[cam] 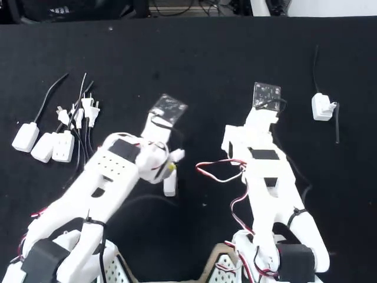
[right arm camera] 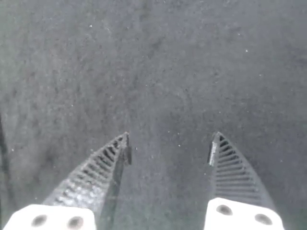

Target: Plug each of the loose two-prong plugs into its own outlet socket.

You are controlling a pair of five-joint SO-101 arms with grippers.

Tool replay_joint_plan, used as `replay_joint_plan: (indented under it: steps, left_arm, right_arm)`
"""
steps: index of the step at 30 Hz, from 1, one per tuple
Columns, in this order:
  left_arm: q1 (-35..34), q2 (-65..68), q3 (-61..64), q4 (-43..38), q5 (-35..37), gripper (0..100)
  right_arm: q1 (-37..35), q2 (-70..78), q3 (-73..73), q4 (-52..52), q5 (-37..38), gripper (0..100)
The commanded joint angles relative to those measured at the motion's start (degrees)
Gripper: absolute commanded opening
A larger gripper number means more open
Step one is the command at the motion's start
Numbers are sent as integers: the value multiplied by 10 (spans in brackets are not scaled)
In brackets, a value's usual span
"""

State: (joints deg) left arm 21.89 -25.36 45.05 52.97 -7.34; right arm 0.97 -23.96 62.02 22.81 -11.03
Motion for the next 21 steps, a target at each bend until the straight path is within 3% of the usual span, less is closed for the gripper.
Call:
replay_joint_plan:
  steps: [1,7,10,21]
  left_arm:
    - [7,-15,-44,6,4,214]
    - [-108,-8,-43,2,4,215]
    - [-124,-8,-3,-20,4,216]
    - [39,-15,95,-118,9,213]
  right_arm:
    - [14,-22,-6,-11,-3,254]
    - [14,-22,-5,-11,-3,254]
    - [14,-24,-6,-11,-4,254]
    - [47,-21,-15,-11,-5,254]
